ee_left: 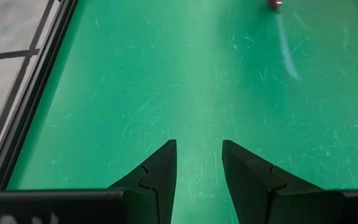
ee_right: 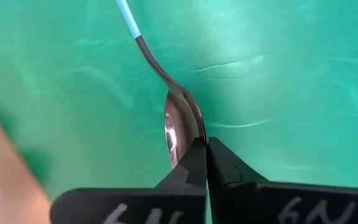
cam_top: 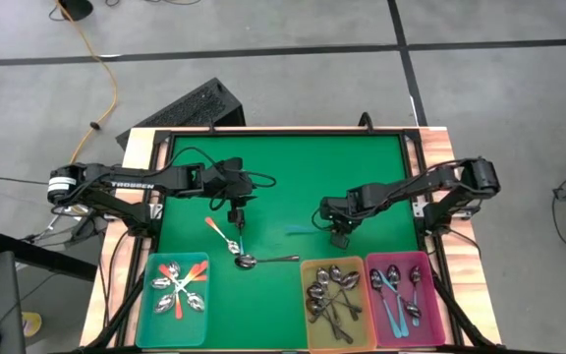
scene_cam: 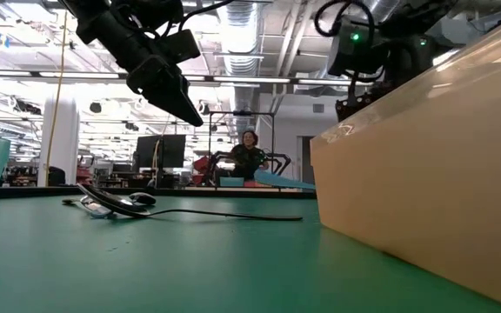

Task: Sort silverware by color (type)
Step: Put the blue spoon into the pink bin

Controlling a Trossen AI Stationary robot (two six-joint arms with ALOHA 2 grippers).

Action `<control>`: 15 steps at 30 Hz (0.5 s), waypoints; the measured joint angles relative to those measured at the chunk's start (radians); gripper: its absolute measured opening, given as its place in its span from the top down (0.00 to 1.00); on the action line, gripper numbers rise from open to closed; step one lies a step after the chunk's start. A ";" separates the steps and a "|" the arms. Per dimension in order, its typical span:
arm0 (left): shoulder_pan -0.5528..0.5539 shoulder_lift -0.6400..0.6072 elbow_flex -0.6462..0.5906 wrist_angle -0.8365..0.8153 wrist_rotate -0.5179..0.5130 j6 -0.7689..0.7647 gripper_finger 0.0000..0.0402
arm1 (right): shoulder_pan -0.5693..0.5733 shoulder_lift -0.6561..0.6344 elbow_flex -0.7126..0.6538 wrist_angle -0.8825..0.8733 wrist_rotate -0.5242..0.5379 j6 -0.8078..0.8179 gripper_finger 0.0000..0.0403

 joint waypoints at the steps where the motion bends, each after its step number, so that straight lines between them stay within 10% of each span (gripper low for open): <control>1: 0.000 0.000 0.000 0.000 0.000 0.000 0.72 | -0.008 0.000 0.005 -0.010 0.008 -0.001 0.98; 15: 0.000 0.000 0.000 -0.001 0.000 -0.001 0.72 | -0.060 -0.001 0.080 -0.197 0.006 -0.075 0.98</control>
